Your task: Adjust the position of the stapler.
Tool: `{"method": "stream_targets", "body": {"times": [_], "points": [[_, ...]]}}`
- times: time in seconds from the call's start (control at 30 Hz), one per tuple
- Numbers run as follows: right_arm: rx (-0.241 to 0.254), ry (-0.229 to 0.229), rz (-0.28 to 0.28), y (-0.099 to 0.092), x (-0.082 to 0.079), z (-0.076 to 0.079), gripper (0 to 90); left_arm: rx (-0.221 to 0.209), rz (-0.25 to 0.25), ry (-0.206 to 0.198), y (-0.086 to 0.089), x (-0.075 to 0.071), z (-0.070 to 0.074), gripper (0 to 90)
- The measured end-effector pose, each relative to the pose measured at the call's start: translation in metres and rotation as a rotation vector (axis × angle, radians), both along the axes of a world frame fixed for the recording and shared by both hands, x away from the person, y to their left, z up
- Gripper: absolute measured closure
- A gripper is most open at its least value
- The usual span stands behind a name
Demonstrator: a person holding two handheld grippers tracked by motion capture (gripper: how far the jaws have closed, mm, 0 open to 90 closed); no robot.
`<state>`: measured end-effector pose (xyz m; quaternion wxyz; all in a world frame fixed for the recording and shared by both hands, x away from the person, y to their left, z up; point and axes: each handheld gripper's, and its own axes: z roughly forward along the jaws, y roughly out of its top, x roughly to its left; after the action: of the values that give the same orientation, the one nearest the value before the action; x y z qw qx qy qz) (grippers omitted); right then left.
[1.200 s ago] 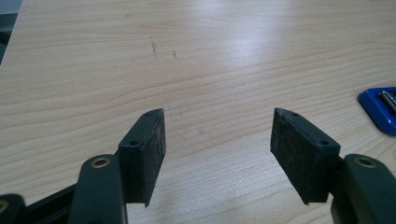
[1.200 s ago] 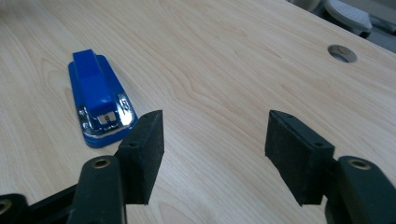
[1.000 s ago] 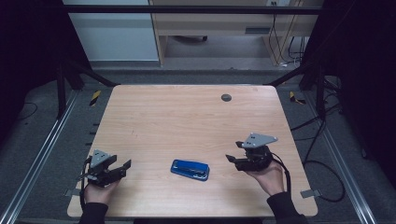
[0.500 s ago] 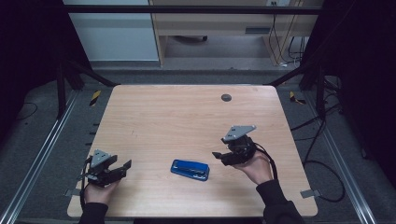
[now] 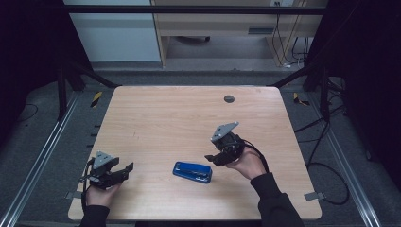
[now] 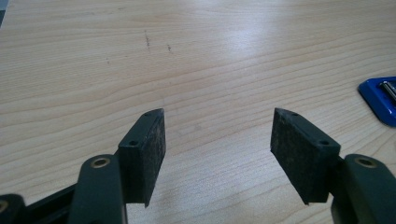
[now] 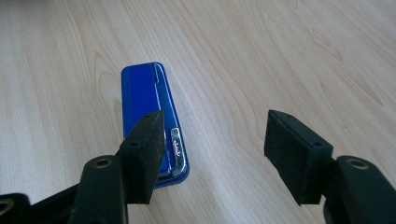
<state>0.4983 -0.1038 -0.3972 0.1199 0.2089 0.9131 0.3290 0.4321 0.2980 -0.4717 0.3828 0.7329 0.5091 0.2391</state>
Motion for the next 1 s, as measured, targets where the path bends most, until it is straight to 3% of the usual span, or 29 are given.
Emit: {"method": "stream_targets", "body": {"times": [0.13, 0.4, 0.87, 1.0], "points": [[-0.013, 0.022, 0.012, 0.006, 0.002, -0.001, 39.2, 0.003, -0.002, 0.003, 0.000, 0.000, 0.000, 35.5], [-0.078, 0.082, 0.085, 0.023, 0.006, -0.002, 39.7, 0.004, -0.003, 0.003, -0.001, 0.000, 0.000, 35.5], [-0.132, 0.132, 0.158, 0.046, 0.004, -0.014, 43.1, 0.009, -0.011, 0.012, -0.002, 0.001, -0.001, 35.5], [-0.169, 0.155, 0.172, 0.054, 0.005, -0.019, 43.9, 0.010, -0.012, 0.014, -0.002, 0.001, -0.001, 35.4]]}}
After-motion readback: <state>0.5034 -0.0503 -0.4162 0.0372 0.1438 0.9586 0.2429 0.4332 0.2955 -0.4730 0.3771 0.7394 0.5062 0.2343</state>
